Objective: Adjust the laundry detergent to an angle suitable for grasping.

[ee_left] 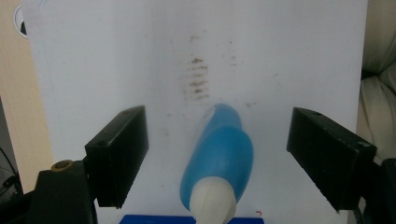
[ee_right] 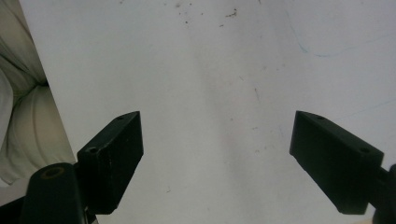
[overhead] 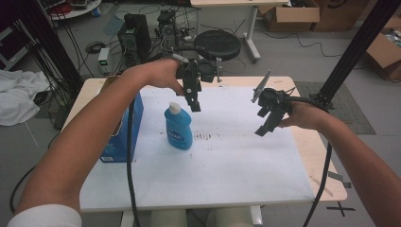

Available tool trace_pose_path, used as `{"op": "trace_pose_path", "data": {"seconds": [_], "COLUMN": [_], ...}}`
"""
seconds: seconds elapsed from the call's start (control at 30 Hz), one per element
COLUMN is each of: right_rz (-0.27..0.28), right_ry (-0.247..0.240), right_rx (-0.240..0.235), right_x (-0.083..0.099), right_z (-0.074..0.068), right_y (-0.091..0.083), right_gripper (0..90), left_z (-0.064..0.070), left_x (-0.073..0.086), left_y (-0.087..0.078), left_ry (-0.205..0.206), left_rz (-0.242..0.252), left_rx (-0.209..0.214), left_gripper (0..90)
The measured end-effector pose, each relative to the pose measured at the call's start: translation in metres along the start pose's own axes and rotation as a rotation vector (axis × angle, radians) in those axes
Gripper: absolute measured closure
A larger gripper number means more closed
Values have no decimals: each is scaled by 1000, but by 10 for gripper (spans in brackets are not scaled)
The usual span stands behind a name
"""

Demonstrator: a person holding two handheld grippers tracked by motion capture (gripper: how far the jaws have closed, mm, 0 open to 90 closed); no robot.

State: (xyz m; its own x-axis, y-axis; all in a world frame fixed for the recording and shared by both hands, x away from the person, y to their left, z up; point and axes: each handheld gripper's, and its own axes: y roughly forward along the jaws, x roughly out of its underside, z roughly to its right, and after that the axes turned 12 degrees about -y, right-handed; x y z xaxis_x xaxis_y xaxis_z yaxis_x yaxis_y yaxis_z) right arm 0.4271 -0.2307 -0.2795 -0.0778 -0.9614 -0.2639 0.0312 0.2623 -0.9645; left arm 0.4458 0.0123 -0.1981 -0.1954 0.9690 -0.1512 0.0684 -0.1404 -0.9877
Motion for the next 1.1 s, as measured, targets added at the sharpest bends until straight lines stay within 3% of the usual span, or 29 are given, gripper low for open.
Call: {"op": "trace_pose_path", "data": {"seconds": [0.33, 0.53, 0.67, 0.9, 1.1], "right_rz": [42, 67, 130, 159, 232], "right_ry": [-23, -15, 7, 13, 53], "right_rx": [5, 13, 21, 39, 51], "right_x": [-6, -7, -7, -16, -20], "right_z": [-14, -18, -20, -31, -39], "right_y": [9, 11, 10, 17, 27], "right_gripper": [173, 173, 172, 166, 169], "left_z": [-18, -21, -24, -34, -40], "left_x": [1, 4, 7, 10, 9], "left_y": [-2, -1, -1, 3, 7], "left_ry": [-28, -35, -46, -66, -74], "left_rz": [8, 6, 9, 4, 8], "left_rx": [5, 1, -12, -5, -2], "left_gripper": [211, 212, 212, 210, 198]}}
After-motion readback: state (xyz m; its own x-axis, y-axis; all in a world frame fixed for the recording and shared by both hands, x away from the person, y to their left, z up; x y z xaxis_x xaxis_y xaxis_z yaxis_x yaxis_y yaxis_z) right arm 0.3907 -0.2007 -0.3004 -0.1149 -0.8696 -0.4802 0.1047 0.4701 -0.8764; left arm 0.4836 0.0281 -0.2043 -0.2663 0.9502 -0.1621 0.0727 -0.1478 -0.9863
